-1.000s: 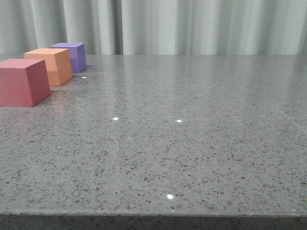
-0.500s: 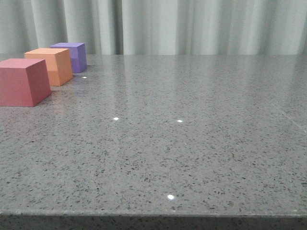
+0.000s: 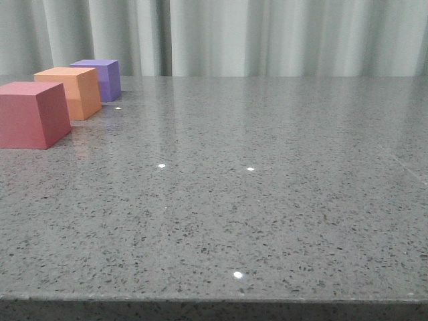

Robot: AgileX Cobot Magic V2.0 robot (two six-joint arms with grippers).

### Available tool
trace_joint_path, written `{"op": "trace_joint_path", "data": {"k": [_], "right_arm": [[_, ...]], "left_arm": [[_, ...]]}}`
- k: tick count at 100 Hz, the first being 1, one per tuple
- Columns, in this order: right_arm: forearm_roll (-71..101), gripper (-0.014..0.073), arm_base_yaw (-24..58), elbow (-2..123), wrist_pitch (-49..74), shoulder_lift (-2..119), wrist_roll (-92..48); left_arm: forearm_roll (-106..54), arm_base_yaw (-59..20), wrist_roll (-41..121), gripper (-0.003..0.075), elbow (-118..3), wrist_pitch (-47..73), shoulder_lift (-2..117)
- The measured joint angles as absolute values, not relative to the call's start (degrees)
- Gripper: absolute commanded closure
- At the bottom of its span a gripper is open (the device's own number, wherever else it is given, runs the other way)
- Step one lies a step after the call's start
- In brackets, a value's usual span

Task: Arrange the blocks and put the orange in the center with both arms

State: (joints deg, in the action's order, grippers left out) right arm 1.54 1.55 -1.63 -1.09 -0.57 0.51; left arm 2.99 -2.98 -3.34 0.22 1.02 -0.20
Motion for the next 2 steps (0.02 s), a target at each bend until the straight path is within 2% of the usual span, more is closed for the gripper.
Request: {"op": "trace_joint_path", "data": {"k": [2], "right_arm": [[1.5, 0.0662, 1.5, -1.6, -1.1, -0.6, 0.5]], "left_arm": [[3.0, -3.0, -3.3, 0.0741, 0.2, 1.0, -0.2]]}}
